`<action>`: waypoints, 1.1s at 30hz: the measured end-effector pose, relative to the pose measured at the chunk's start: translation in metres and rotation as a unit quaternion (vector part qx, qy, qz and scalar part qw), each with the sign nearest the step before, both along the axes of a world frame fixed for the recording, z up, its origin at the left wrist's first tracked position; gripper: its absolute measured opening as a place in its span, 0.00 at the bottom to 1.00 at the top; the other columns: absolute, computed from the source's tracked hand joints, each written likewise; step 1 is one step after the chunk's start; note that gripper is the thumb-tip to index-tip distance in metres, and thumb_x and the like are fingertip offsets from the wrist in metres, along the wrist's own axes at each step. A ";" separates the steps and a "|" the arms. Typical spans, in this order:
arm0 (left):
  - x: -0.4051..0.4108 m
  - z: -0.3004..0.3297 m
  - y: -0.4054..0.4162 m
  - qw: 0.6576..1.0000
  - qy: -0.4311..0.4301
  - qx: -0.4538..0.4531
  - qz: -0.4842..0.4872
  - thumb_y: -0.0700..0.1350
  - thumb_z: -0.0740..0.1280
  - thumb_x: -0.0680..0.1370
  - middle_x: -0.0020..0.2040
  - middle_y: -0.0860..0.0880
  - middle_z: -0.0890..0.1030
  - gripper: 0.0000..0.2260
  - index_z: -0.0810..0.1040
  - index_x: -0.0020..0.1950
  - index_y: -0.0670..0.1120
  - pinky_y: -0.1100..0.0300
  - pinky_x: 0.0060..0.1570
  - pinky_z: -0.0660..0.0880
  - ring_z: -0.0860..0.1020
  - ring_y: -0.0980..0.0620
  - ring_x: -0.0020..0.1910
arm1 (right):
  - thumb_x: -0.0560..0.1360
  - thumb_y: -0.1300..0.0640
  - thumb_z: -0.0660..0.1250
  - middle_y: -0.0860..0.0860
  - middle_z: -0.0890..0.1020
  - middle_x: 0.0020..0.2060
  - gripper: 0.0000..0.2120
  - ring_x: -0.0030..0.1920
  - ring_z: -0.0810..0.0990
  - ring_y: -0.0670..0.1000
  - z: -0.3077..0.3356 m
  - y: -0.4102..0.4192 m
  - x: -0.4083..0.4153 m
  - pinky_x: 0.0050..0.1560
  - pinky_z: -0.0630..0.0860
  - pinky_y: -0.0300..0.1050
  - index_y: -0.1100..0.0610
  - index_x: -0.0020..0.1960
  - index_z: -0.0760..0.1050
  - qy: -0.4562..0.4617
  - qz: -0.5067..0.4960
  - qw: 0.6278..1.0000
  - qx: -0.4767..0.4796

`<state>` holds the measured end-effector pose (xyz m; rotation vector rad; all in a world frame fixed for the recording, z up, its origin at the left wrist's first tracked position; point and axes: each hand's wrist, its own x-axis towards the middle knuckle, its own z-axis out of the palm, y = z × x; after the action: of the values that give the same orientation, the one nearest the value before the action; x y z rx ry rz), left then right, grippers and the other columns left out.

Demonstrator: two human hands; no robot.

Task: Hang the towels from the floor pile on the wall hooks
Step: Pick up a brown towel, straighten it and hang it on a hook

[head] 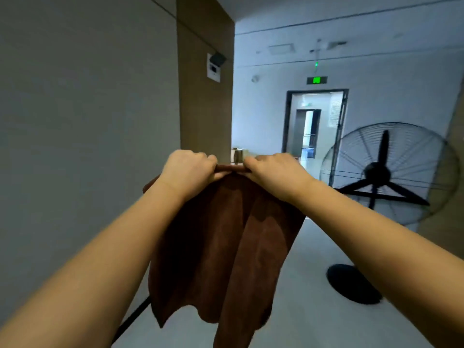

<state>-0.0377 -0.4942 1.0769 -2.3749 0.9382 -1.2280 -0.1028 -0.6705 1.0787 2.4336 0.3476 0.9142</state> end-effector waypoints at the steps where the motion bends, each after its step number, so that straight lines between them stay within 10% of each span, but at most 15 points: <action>1: -0.011 -0.002 -0.032 1.000 0.000 -0.003 -0.023 0.62 0.48 0.80 0.52 0.47 0.80 0.24 0.73 0.53 0.45 0.58 0.36 0.63 0.79 0.43 0.49 | 0.82 0.47 0.48 0.55 0.78 0.51 0.16 0.50 0.78 0.59 -0.001 -0.029 -0.019 0.38 0.63 0.48 0.57 0.57 0.66 0.007 -0.020 1.000 0.007; 20: -0.328 -0.042 -0.575 0.885 0.021 0.086 -0.457 0.62 0.47 0.80 0.55 0.46 0.78 0.24 0.71 0.57 0.45 0.57 0.39 0.65 0.78 0.45 0.52 | 0.83 0.51 0.49 0.54 0.77 0.47 0.12 0.43 0.78 0.58 -0.055 -0.439 -0.447 0.34 0.63 0.47 0.57 0.57 0.65 0.051 -0.483 0.870 0.083; 33: -0.404 -0.090 -0.827 0.802 0.041 0.071 -0.592 0.63 0.46 0.79 0.53 0.47 0.80 0.27 0.74 0.57 0.44 0.59 0.39 0.64 0.79 0.46 0.51 | 0.82 0.52 0.54 0.52 0.76 0.45 0.10 0.41 0.78 0.54 -0.087 -0.632 -0.527 0.35 0.66 0.44 0.56 0.60 0.65 0.088 -0.622 0.770 0.112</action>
<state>-0.4419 -1.3214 0.9867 -1.5870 2.6233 -1.2524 -0.6294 -1.3026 0.9919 2.2038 -1.2630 0.0929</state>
